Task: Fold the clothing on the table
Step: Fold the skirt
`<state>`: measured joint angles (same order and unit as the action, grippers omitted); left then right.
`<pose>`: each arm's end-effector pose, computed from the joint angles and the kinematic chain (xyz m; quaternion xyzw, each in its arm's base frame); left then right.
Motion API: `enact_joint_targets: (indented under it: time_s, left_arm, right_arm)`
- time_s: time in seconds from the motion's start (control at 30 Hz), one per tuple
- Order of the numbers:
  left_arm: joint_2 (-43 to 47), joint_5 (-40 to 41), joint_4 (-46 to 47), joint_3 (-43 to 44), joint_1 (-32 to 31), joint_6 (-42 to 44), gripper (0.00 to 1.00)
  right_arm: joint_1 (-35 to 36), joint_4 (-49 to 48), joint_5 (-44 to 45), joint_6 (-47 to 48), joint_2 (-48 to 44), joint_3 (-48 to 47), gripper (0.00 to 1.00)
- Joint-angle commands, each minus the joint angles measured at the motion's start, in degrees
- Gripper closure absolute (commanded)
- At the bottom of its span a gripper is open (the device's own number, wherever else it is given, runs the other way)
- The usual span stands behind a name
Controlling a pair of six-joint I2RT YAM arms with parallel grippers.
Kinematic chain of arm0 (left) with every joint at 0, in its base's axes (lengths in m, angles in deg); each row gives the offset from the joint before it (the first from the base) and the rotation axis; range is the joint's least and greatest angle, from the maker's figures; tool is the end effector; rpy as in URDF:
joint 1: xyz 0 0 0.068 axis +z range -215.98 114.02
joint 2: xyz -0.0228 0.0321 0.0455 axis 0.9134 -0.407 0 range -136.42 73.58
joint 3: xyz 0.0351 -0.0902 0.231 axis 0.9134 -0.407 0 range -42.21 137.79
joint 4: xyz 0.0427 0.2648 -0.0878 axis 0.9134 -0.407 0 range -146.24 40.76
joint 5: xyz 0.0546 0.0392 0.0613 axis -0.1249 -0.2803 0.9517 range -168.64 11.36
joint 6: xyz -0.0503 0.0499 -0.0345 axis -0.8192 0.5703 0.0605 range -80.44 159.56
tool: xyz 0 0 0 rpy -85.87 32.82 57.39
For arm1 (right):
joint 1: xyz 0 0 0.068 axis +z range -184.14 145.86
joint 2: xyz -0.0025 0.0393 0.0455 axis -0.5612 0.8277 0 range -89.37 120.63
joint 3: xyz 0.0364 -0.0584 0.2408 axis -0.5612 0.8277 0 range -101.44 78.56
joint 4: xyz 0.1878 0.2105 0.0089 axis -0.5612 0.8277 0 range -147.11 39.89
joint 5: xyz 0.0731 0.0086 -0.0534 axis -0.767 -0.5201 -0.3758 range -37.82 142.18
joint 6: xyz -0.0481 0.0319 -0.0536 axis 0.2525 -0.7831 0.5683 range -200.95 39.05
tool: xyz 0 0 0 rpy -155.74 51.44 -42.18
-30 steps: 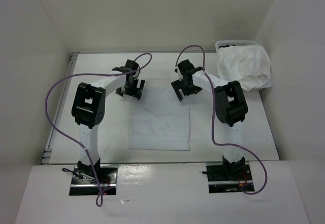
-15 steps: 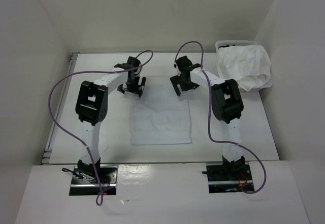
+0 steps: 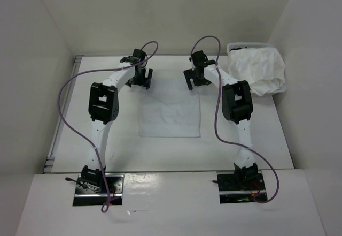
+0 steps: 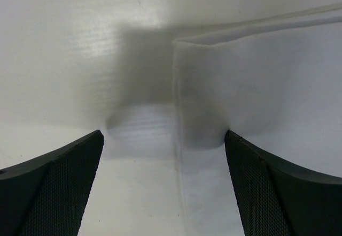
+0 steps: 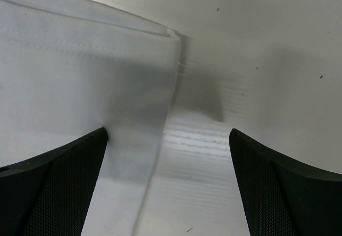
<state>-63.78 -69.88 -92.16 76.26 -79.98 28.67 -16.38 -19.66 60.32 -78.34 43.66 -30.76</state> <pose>0.5224 -0.1196 0.1228 0.0076 0.9672 0.0199 0.2531 0.4990 0.1499 0.1137 -0.1534 0.9540 -0.0355 0.2553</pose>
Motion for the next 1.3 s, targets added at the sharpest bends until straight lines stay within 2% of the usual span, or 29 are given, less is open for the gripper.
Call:
enact_joint_targets:
  time_s: [0.0,0.33,0.53,0.7,0.83,0.9,0.93,0.97,1.0,1.07,1.1,1.17,1.2,1.23,1.27]
  left_arm:
    - [-6.4,4.0,-3.9,4.9,1.6,-0.4,0.00]
    - [-14.2,4.0,-16.6,29.8,2.7,-0.4,0.00]
    - [-8.7,-1.3,-16.5,31.0,3.7,1.7,0.00]
    - [0.1,-8.2,-18.9,29.1,3.7,3.6,0.00]
    - [13.6,-10.8,-18.9,20.6,2.1,6.8,0.00]
    - [18.8,-12.9,-16.8,8.2,0.9,8.1,0.00]
    - [24.3,-13.5,-14.9,2.4,0.2,8.1,0.00]
    - [26.8,-14.0,-11.3,-8.9,-0.3,8.1,0.00]
    - [30.4,-14.0,-9.8,-13.7,-0.3,8.1,0.00]
    - [32.4,-15.4,-8.0,-21.4,-0.3,8.6,0.00]
    - [33.6,-16.2,-8.0,-27.8,-0.3,8.6,0.03]
    - [34.2,-18.9,-6.5,-33.2,-0.3,9.7,0.07]
    - [34.9,-19.7,-5.8,-35.3,-0.3,9.7,0.10]
    - [34.9,-20.3,-5.8,-37.0,-0.3,10.2,0.17]
    - [34.9,-20.3,-5.8,-39.2,-0.3,10.2,0.20]
  right_arm:
    - [-1.5,1.1,2.0,0.4,3.5,-3.6,0.01]
    - [-2.6,2.4,-0.6,0.4,2.4,-6.8,0.01]
    - [-2.6,2.4,-1.6,1.4,-3.2,-7.8,0.01]
    - [-2.6,2.9,-5.1,2.1,-14.6,-3.2,0.01]
    - [2.3,3.5,-3.1,5.8,-25.7,6.7,0.01]
    - [5.6,3.5,0.3,7.7,-32.5,13.6,0.01]
    - [6.3,3.5,1.2,8.3,-34.7,16.2,0.01]
    - [7.0,2.0,1.7,8.3,-36.8,18.9,0.01]
    - [7.5,2.0,2.3,9.1,-40.4,23.8,0.01]
    - [8.1,0.8,2.3,9.8,-42.9,28.4,0.06]
    - [8.6,0.8,2.3,10.3,-44.9,32.4,0.14]
    - [9.2,0.8,2.3,10.3,-46.1,35.4,0.24]
    - [9.2,0.8,2.3,10.3,-46.6,37.9,0.34]
    - [9.8,0.8,2.3,10.8,-47.2,39.1,0.39]
    - [10.5,0.2,2.8,10.8,-48.0,40.2,0.42]
